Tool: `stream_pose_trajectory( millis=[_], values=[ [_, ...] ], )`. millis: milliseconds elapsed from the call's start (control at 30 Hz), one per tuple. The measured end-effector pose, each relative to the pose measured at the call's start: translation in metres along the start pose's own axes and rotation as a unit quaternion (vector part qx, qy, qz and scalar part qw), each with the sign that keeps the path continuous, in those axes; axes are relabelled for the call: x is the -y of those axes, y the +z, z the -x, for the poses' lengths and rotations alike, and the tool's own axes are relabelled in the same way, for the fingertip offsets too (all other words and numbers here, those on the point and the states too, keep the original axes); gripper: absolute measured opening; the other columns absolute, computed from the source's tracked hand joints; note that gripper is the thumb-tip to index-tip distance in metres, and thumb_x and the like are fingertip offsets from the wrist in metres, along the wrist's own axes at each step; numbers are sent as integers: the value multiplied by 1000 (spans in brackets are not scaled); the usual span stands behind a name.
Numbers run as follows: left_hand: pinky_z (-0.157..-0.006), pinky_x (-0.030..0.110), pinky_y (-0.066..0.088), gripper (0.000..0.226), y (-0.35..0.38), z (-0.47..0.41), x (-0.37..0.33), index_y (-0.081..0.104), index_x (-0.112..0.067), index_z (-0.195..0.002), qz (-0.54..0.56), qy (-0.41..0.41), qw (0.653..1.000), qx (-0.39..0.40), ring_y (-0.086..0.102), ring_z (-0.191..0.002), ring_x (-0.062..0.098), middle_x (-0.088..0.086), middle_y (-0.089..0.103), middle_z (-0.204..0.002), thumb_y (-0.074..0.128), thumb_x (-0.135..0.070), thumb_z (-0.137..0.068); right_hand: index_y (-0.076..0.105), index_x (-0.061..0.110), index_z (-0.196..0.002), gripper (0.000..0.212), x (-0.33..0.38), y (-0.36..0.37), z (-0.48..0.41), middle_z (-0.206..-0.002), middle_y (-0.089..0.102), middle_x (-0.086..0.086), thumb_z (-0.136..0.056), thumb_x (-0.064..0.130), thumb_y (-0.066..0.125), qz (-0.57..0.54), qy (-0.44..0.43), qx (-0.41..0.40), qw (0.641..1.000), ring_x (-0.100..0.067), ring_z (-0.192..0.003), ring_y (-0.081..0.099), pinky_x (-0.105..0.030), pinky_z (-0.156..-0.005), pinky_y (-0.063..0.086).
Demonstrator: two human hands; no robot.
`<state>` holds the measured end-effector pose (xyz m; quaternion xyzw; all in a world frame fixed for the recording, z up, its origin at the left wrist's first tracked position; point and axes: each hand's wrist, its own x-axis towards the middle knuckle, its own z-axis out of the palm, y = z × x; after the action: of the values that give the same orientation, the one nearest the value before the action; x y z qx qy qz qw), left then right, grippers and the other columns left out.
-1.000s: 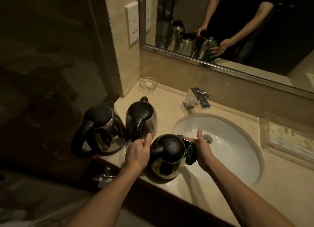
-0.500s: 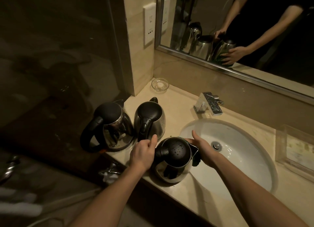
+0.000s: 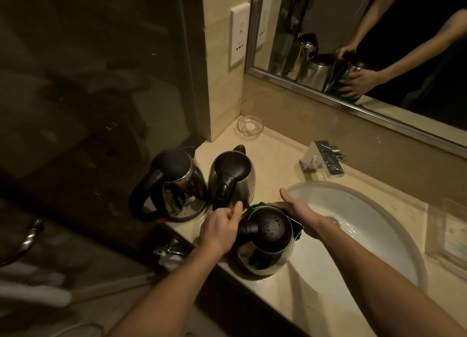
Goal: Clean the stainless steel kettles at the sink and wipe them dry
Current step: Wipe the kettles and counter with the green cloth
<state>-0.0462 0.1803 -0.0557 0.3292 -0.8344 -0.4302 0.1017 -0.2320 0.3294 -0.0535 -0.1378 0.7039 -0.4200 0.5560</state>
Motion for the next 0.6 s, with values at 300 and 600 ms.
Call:
stream_pose_trajectory(
  millis=[300,600],
  values=[
    [-54,33,29,61,0,-1,1,40,-20,-50,-5,-2,1000,-2,44,-53,16,-4,44,-52,36,-55,-100,71,24,-114,80,-18,-1,30,-115,69,-1,-89,72,11,-70,-61,-58,994,-15,-108,63,-34,-92,40],
    [-53,31,29,62,0,-2,0,42,-20,-52,8,-1,1000,2,49,-55,18,0,49,-55,32,-57,-100,68,24,-114,80,-60,34,49,-117,66,-15,-87,76,14,-220,-12,-160,962,-24,-104,62,-38,-84,47]
  ],
)
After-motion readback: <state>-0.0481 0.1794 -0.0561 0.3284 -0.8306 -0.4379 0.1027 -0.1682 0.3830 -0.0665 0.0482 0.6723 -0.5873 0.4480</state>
